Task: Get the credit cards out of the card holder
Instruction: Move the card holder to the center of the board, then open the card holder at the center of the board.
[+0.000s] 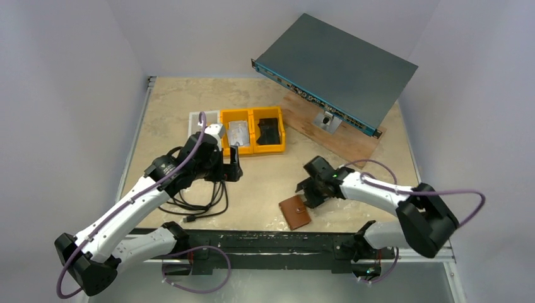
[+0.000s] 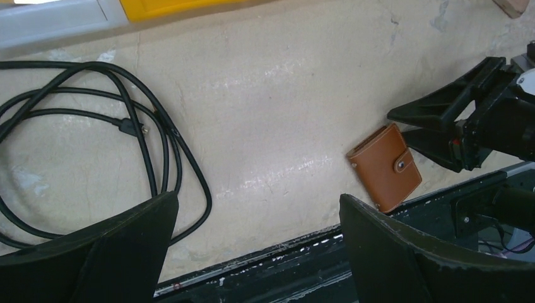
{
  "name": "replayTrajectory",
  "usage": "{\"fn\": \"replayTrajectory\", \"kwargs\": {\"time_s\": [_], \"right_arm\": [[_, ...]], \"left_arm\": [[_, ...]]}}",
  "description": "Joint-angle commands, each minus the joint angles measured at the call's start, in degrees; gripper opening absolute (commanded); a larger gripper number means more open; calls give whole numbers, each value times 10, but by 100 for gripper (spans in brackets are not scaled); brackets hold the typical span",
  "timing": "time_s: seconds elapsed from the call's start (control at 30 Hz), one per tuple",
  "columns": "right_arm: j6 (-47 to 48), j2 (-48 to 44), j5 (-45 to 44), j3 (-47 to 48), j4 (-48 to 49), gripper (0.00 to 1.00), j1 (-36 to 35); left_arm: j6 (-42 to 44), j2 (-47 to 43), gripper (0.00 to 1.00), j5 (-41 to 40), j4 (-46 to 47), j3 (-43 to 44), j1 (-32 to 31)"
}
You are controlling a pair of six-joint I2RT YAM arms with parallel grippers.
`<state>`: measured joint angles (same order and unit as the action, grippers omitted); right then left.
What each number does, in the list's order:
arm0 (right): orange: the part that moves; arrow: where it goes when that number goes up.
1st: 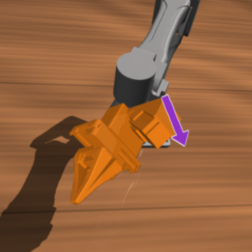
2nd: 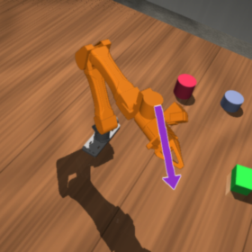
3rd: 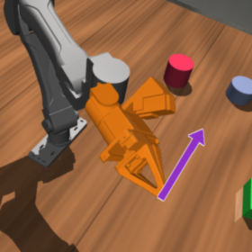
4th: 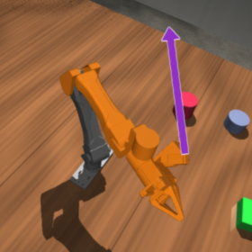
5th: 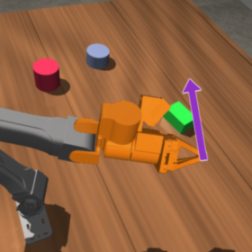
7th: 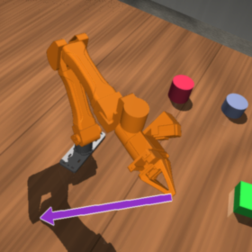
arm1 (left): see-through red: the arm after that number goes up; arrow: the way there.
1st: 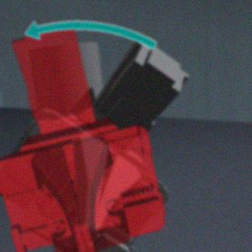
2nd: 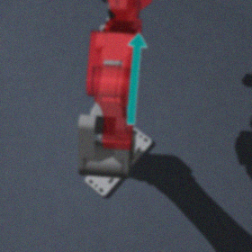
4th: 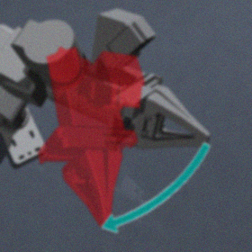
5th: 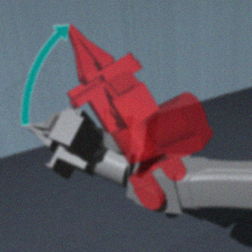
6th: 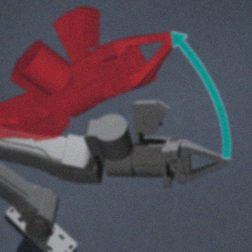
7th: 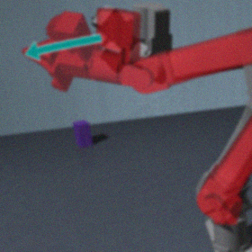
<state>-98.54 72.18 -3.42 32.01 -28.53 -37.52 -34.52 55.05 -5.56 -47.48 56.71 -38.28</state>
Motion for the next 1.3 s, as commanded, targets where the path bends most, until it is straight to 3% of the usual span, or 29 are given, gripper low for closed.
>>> {"fn": "replayTrajectory", "kwargs": {"time_s": [0.0, 0.23, 0.43, 0.67, 0.97, 1.27], "right_arm": [[-64, 76, -37, 73, 2, 49, -62], [90, 45, -151, 116, -97, 64, -65], [276, -47, -167, 102, -87, 65, -80], [418, -92, -188, 107, -87, 37, -161], [472, -25, -218, 79, -27, 34, -246], [428, 27, -270, 103, -35, 36, -340]], "left_arm": [[-20, 14, 99, 32, 25, -15, 2], [-44, 27, 98, 65, 55, -55, 1], [-72, 33, 95, 119, 111, -111, 0], [-125, 63, 93, 121, 170, -175, -59], [-211, 36, 91, 104, 195, -219, -91], [-272, 7, 89, 73, 205, -267, -116]]}}
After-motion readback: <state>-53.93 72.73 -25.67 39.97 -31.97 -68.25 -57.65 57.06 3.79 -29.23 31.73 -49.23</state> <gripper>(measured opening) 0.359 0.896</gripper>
